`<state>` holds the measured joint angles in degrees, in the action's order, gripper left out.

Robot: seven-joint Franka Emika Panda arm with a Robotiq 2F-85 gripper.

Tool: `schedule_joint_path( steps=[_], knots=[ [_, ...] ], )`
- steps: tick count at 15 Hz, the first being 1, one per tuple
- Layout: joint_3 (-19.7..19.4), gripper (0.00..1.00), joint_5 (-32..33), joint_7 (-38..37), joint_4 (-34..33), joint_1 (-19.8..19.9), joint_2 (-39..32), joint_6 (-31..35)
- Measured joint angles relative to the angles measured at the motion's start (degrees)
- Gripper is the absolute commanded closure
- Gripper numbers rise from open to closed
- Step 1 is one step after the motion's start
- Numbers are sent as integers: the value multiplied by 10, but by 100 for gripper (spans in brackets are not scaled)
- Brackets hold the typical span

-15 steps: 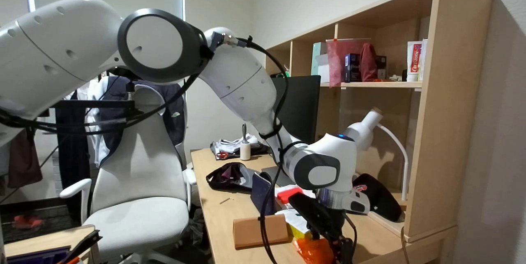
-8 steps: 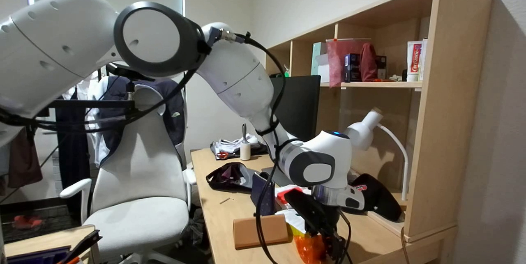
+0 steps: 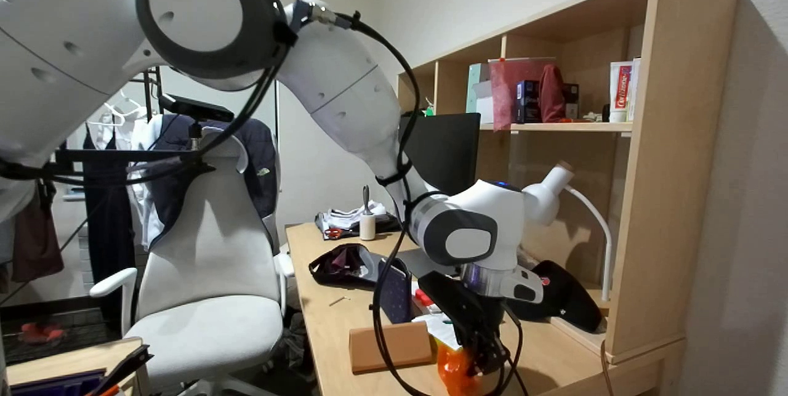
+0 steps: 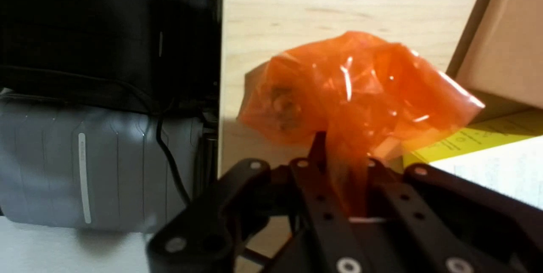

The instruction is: Move the brown case to the left

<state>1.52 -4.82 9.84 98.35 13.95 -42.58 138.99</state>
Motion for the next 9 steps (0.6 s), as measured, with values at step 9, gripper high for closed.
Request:
schedule_joint_path(
  steps=[9],
  knots=[
    [0, 90, -18, 37, 135, 10, 124, -40]
  ],
)
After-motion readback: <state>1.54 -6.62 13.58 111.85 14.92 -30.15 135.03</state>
